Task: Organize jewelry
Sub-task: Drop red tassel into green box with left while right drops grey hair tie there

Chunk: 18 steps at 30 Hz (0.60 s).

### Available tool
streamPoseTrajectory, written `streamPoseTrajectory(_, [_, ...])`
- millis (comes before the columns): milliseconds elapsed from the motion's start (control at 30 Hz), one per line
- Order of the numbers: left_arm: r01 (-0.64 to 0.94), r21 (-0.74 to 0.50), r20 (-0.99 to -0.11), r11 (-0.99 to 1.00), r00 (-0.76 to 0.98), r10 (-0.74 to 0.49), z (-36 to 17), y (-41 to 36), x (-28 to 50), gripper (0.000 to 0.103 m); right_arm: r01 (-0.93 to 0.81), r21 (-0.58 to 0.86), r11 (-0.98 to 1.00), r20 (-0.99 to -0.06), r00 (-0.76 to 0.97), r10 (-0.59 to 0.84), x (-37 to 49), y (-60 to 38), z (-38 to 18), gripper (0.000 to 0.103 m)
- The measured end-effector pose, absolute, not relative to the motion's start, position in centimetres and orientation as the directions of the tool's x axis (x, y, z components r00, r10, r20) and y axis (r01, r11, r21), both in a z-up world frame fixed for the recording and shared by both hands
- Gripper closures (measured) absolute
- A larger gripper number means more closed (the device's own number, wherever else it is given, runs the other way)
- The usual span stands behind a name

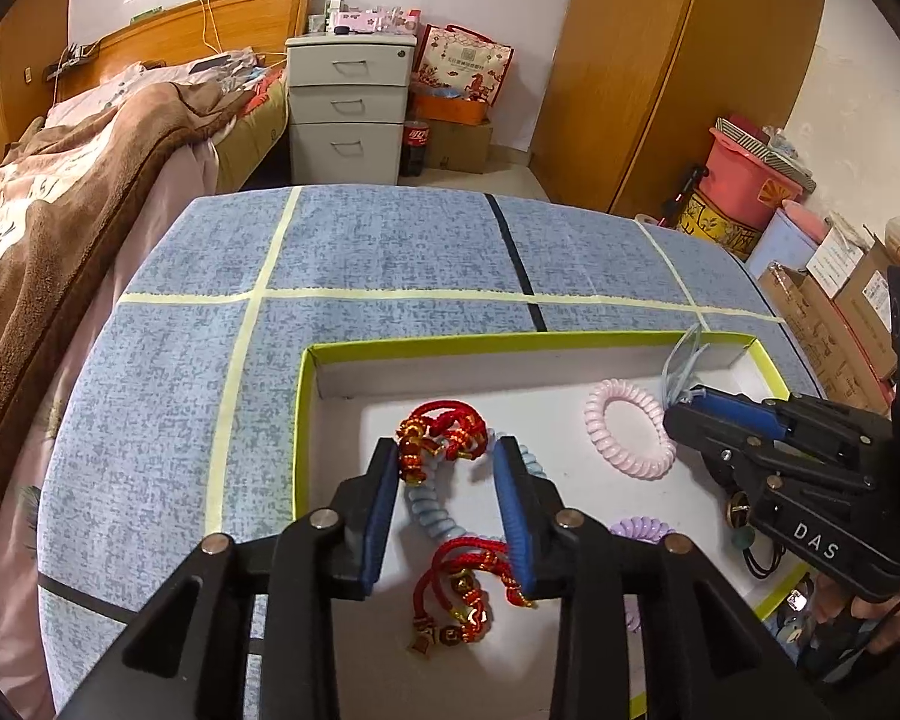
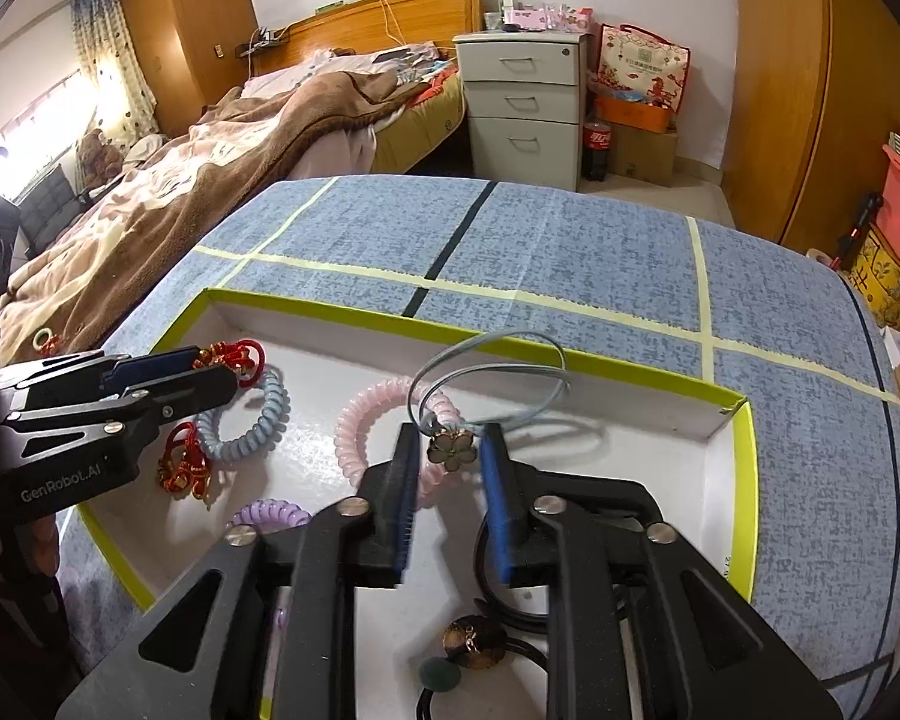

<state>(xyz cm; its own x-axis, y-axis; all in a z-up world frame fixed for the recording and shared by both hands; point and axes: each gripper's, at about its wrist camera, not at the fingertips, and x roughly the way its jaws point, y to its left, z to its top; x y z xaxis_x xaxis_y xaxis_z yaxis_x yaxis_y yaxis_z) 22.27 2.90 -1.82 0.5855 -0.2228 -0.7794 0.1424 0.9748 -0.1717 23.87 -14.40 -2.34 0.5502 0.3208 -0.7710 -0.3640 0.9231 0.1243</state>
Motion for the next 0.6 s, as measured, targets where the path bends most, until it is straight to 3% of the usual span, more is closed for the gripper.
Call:
streamPoseTrajectory(100, [0.142, -0.170, -0.779, 0.975, 0.587, -0.221, -1.8, 2.9, 22.1, 0.067, -0.373, 0.124, 0.920, -0.767, 0.552, 0.327, 23.7, -14.1, -2.2, 0.067])
streamPoseTrajectory(600, [0.150, -0.181, -0.753, 0.972, 0.615, -0.235, -0.5, 2.8, 20.1, 0.052, -0.366, 0.111, 0.924, -0.745, 0.585, 0.321, 22.3, -14.2, -1.2, 0.062])
